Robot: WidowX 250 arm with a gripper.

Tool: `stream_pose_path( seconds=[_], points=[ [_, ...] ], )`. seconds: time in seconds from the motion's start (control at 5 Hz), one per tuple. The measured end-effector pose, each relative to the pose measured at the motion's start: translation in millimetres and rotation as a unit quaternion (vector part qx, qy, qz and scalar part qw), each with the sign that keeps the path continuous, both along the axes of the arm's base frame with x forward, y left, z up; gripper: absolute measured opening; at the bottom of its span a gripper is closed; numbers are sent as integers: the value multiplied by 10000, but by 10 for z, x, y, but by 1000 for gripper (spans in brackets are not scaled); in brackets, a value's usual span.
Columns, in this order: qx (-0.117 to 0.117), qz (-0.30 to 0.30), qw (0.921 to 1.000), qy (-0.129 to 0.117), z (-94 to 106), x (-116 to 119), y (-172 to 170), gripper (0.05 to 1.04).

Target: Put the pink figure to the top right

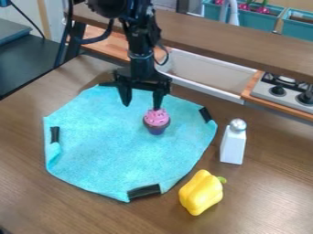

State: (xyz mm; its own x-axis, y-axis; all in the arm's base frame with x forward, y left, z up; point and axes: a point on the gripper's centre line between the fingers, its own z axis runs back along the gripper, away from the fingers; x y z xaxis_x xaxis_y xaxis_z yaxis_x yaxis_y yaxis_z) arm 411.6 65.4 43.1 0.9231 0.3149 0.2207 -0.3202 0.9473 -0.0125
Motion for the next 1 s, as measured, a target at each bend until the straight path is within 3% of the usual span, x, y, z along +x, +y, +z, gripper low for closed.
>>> stream_pose_path(
  seconds=[0.4, 0.8, 1.0],
  points=[
    [-104, 49, 9999, -78, 21, 55, -101, 1000],
    [29, 38, 9999, 90, -215, 138, -167, 967],
    [13, 42, 9999, 101, -246, 144, -219, 798]
  ],
)
